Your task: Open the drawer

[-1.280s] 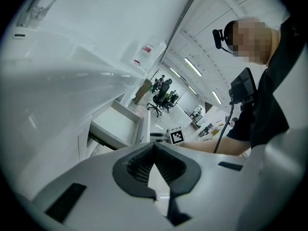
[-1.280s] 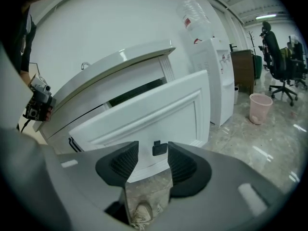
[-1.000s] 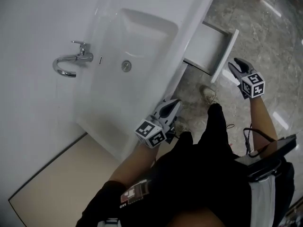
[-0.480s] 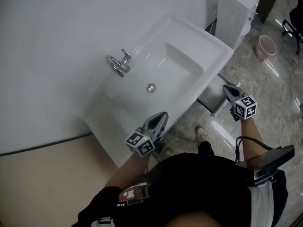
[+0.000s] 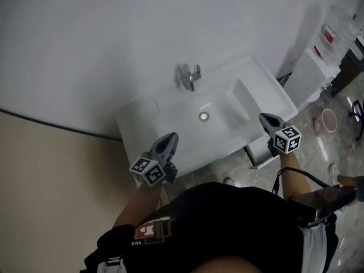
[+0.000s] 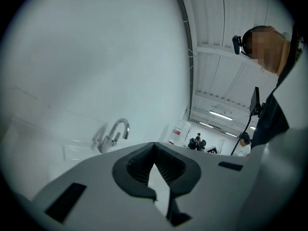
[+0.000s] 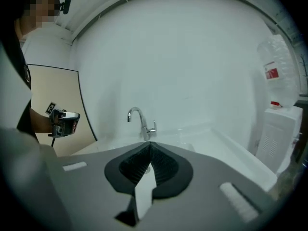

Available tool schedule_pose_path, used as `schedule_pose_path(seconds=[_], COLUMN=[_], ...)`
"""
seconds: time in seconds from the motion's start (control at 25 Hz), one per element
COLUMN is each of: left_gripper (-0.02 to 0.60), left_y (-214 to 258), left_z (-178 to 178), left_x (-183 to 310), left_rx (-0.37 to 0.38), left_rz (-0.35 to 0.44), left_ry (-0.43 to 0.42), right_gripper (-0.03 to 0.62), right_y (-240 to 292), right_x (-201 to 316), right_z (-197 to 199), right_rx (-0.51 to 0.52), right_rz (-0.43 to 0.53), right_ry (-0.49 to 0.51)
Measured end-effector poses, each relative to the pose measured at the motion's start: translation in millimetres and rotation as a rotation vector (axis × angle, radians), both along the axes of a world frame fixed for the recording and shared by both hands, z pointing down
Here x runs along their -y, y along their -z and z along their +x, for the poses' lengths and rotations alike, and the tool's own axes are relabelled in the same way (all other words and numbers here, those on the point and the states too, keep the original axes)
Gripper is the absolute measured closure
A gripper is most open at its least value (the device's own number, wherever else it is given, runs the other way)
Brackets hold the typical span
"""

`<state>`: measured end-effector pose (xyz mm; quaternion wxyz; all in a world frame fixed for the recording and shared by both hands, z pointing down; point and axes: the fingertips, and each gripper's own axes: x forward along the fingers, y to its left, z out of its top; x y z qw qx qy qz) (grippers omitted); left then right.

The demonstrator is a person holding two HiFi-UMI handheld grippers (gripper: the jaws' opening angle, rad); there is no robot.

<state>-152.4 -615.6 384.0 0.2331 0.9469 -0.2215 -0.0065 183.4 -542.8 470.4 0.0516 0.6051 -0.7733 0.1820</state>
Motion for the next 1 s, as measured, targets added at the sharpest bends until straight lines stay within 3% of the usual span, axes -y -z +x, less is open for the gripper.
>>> schedule_pose_path(seconds=[0.24,0.6,0.84,1.0], left_gripper=[0.594,0.594,0.594,0.594], left_y=[31.7,57.7,73.3,76.2], left_z=[-108.5,-260.2,-306.7,-294.2], left_x=[20.2,37.2,36.3,50.2], left_rx=[-0.058,-0.049,0.007,0.009], left_rz=[0.038,0.107,0.115,0.115], left_ry=[0.178,0.306,0.358,0.435], right_gripper=[0.594,0.594,0.594,0.594], right_y=[37.0,82.4,109.2,110.2], right_x=[47.8,114.4,130.5,152.6], right_z=[-80.6,-237.1,-298.7,-293.4], right_rx=[-0.01,-0.006,0.027,0.029], right_rz=[0.02,0.055,0.076,0.059], right_ry=[0.117,0.247,0.331,0.432])
